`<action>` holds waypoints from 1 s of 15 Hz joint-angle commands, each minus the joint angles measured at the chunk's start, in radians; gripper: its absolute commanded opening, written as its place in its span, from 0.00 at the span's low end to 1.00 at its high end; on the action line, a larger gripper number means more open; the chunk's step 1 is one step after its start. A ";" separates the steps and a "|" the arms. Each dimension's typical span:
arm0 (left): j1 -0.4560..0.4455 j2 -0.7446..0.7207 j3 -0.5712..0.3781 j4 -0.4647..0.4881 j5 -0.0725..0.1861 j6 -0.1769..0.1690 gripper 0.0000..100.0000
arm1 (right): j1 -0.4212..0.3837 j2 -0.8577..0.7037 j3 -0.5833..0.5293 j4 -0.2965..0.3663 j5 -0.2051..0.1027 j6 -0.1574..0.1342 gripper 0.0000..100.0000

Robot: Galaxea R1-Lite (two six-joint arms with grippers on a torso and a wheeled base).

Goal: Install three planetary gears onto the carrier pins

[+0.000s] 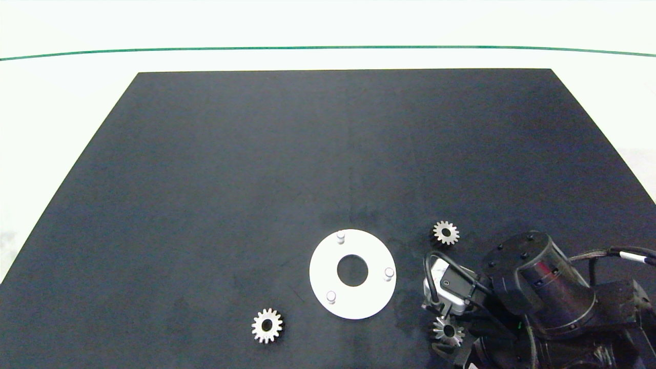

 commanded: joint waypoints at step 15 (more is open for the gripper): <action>-0.008 0.020 0.015 0.007 0.000 0.001 1.00 | -0.030 -0.002 -0.002 0.001 -0.001 -0.006 0.13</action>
